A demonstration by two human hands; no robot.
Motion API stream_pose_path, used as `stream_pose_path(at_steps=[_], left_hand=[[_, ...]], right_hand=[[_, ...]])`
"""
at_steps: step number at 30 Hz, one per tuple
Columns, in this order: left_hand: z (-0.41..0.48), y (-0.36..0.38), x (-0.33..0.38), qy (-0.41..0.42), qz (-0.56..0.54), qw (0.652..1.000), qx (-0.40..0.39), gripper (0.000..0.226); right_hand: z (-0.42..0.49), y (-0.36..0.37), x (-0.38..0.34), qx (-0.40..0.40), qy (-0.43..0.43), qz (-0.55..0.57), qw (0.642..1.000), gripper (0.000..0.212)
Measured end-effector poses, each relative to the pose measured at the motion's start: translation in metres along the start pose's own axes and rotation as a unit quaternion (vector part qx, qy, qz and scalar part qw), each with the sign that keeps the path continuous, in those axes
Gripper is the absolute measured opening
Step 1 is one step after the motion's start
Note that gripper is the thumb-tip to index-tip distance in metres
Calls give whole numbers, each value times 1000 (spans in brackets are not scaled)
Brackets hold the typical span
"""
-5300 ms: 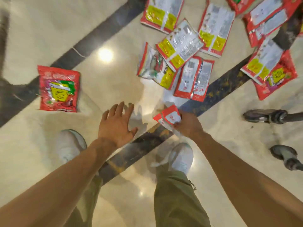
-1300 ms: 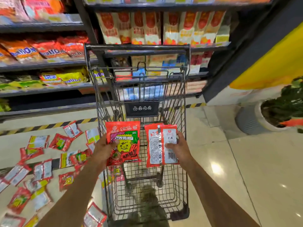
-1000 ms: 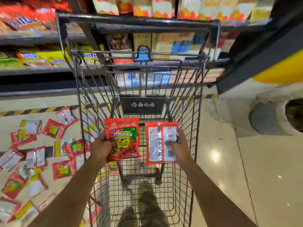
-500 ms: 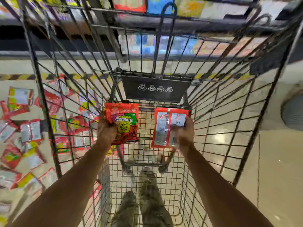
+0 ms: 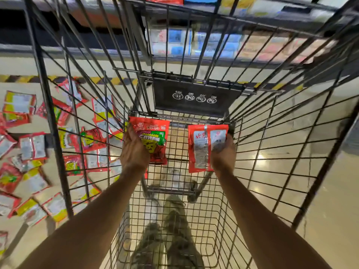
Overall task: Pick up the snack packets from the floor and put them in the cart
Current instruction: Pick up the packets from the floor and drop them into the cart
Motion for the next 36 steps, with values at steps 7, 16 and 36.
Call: stream_pose_path(at_steps=[7, 16, 36], left_hand=[[-60, -52, 52, 167, 146, 975, 2, 85], [-186, -192, 97, 343, 206, 913, 84, 81], [-441, -358, -172, 204, 185, 935, 226, 85]], right_hand=[[-45, -41, -53, 57, -171, -156, 971, 56], [-209, -130, -143, 122, -317, -276, 899, 69], [-546, -143, -164, 77, -451, -325, 827, 95]])
Point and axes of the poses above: each hand's wrist, its own z-axis towards the middle knuckle, its own y-axis out of the palm, x = y × z, the point moved 10 cm from there along z, towards the middle knuckle, and after that the axes turned 5 degrees about y, right-handed, at the moved point
